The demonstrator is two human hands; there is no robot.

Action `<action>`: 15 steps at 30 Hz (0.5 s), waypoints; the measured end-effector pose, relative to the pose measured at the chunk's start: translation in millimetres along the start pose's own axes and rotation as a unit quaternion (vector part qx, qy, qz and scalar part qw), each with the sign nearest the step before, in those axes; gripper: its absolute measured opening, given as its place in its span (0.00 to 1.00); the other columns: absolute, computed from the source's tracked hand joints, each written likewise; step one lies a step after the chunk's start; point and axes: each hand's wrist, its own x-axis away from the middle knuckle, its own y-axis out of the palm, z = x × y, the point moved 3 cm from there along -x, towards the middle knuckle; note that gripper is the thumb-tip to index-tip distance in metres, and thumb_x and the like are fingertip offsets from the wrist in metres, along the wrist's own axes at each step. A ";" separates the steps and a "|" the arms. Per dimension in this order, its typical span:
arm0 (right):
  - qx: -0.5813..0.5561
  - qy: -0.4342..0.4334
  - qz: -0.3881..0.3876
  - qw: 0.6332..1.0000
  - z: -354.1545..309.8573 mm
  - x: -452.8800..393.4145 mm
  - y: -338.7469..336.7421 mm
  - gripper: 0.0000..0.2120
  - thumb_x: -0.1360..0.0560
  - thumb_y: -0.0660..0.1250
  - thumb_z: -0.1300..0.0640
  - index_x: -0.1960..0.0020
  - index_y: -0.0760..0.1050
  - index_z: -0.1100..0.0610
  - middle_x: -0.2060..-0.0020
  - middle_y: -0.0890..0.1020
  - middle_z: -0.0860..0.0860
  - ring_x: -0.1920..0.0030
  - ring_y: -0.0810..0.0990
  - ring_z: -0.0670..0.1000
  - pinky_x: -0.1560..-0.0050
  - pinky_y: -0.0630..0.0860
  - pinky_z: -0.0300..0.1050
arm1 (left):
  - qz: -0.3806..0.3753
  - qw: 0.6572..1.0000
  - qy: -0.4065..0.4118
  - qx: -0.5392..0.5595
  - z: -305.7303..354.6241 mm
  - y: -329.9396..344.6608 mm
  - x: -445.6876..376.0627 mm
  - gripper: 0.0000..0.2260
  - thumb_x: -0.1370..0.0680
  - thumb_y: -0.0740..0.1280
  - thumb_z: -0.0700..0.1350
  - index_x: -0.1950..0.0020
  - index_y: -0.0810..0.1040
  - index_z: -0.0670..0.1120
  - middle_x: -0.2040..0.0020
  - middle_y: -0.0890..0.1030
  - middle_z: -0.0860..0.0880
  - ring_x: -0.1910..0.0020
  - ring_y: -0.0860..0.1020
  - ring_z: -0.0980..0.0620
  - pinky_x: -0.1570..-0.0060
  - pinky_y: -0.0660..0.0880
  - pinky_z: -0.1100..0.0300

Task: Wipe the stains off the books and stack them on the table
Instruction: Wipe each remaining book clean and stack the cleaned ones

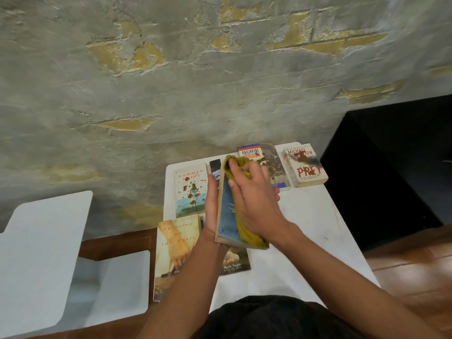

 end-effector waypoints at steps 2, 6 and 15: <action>0.022 0.006 0.014 1.000 22.5 -11.4 -2.5 0.23 0.16 0.53 0.50 0.22 0.63 0.55 0.44 0.69 0.53 0.44 0.64 0.50 0.44 0.72 0.52 | -0.001 1.000 -0.029 -0.002 -0.8 -3.8 -0.4 0.32 0.20 0.55 0.69 0.35 0.82 0.46 0.39 0.80 0.40 0.42 0.81 0.43 0.36 0.74 0.44; 0.017 0.020 0.048 0.999 52.3 -29.5 -6.6 0.24 0.16 0.54 0.51 0.23 0.65 0.59 0.47 0.71 0.55 0.47 0.60 0.47 0.45 0.62 0.44 | -0.031 0.996 -0.080 -0.014 -4.6 -8.6 -1.5 0.39 0.24 0.53 0.74 0.29 0.77 0.45 0.36 0.79 0.39 0.41 0.80 0.41 0.37 0.74 0.42; -0.026 0.043 0.017 0.999 51.9 -15.6 5.1 0.23 0.15 0.53 0.52 0.21 0.62 0.55 0.44 0.68 0.52 0.43 0.63 0.51 0.38 0.64 0.47 | 0.045 0.995 -0.079 -0.036 -19.7 -21.3 -19.1 0.36 0.22 0.55 0.71 0.26 0.72 0.47 0.34 0.78 0.40 0.39 0.79 0.41 0.35 0.72 0.42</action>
